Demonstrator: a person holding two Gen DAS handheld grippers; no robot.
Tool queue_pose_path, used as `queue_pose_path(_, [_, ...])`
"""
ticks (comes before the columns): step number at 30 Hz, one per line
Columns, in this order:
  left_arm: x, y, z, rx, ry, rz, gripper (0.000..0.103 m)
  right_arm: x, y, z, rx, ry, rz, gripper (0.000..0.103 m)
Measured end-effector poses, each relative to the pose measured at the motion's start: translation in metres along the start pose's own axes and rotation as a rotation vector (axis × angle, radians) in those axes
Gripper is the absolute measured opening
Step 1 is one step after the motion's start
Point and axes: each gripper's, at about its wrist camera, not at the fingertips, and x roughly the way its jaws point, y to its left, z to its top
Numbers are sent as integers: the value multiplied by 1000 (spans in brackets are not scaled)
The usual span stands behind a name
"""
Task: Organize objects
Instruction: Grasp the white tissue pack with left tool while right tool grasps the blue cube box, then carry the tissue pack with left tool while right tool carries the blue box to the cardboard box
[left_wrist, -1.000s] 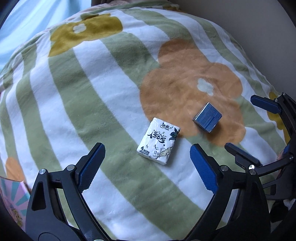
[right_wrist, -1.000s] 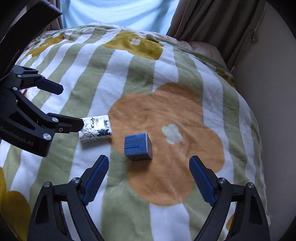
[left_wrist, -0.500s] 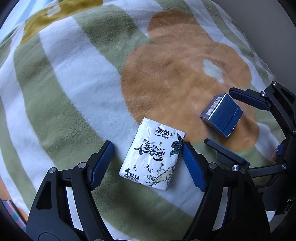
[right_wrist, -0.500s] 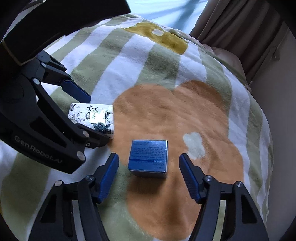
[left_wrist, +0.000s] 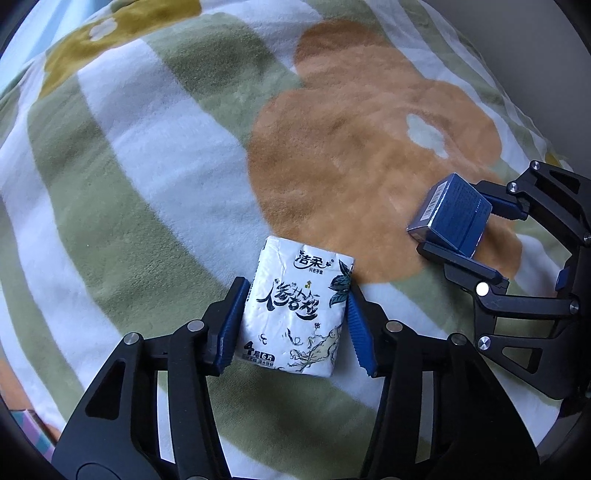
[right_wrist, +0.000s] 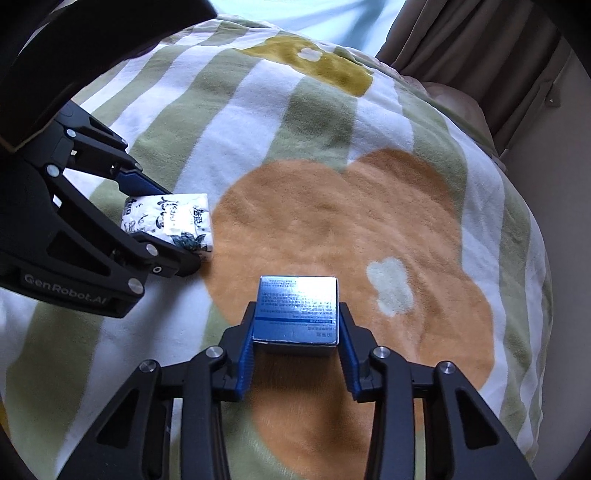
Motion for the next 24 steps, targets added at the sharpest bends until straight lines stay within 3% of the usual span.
queue_pose_path(5, [-17,1,-2,-17,-17,7,48,-12,-2,6,16,9,9,35])
queue_pose_path(10, [-59,7,-3,-48,-63,24,48,-40,-6,17,55,3,20,35])
queue_pose_path(17, [-148,19,-13,-118,-154,84,48,-98,-2,47,85,-24,32,35])
queue_pose_path(24, [-248,42,-51,-255,-227,163,48,-164,12,87,124,-70,83,35])
